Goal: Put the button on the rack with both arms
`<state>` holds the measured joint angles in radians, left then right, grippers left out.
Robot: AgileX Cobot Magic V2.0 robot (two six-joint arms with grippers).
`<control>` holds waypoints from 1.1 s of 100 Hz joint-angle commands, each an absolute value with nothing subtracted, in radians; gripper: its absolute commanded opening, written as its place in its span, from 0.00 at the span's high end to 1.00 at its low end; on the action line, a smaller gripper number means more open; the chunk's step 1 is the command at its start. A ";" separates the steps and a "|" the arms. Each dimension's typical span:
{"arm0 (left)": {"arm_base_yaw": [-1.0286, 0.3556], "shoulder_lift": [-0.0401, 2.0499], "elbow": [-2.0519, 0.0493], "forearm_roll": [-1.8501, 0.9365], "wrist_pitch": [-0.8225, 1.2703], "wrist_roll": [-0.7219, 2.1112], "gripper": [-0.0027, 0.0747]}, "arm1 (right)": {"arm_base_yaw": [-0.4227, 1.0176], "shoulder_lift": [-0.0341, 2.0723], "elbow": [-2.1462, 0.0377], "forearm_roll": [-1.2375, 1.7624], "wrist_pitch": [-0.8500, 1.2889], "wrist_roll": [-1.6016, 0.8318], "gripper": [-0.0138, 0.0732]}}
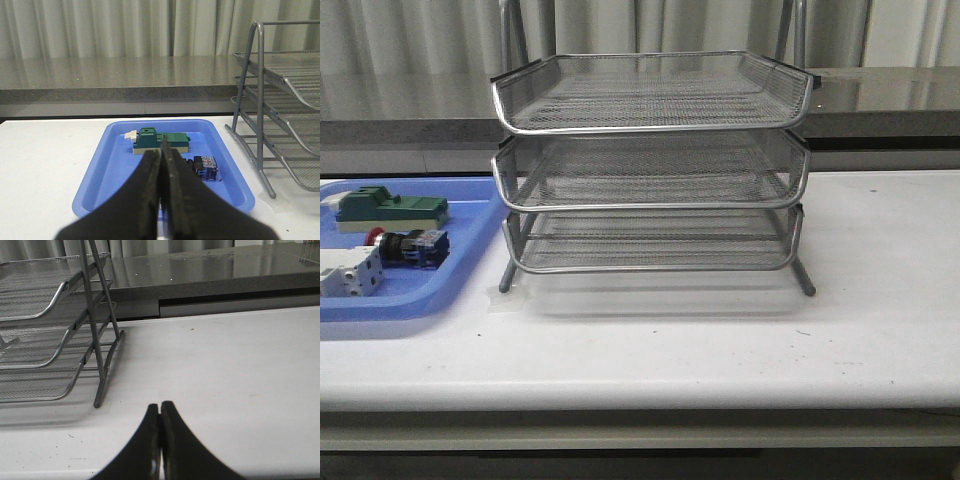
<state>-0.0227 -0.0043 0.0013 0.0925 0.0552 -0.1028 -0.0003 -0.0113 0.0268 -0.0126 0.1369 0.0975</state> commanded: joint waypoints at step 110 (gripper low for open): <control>-0.022 -0.036 0.045 0.089 -0.024 -0.108 0.99 | -0.006 -0.023 -0.086 0.030 0.043 0.098 0.91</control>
